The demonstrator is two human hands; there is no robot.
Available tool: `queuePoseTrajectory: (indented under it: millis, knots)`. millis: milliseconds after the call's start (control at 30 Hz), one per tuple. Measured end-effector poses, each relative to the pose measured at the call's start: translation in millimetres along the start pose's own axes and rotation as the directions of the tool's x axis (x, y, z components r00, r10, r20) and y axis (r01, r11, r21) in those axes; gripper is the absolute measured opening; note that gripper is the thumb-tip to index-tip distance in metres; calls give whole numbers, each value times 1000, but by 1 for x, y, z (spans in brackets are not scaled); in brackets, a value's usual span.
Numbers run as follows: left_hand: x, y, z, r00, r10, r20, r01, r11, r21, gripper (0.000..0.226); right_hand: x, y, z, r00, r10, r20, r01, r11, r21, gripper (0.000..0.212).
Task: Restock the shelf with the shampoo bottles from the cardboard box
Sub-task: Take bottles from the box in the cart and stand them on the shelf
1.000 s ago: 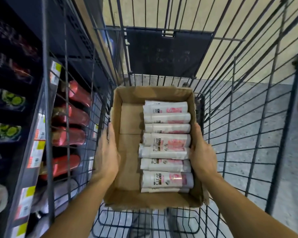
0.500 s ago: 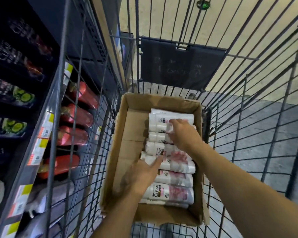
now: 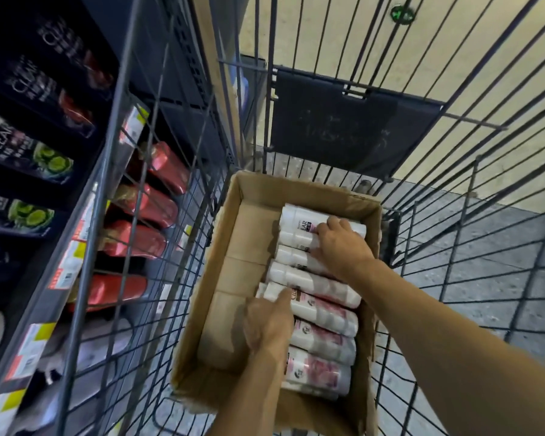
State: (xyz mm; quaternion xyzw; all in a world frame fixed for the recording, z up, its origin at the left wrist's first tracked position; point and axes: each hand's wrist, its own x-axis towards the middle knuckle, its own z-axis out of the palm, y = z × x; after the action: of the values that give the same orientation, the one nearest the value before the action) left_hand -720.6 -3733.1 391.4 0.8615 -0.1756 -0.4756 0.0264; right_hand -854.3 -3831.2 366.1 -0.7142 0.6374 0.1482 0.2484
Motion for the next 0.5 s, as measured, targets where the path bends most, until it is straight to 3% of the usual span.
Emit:
queuePoseTrajectory:
  millis: [133, 267, 333, 400, 500]
  knots:
    - [-6, 16, 19, 989, -142, -30, 129, 955, -266, 73, -17, 4, 15, 996, -8, -85, 6, 1000, -31, 46]
    - [6, 10, 44, 976, -181, 123, 219, 827, -518, 107, -15, 8, 19, 997, -12, -71, 11, 1000, -12, 38]
    - [1, 0, 48, 994, -100, 34, 100, 788, -608, 78, -13, 13, 15, 997, -58, -49, 60, 998, 37, 35]
    - [-14, -2, 40, 994, 69, -90, -111, 741, -662, 48, -21, 17, 8, 990, -124, -64, 131, 983, 129, 36]
    - [-37, 13, 6, 929, 358, -100, -337, 700, -630, 27, -48, 12, -11, 984, -130, -124, 166, 922, 350, 39]
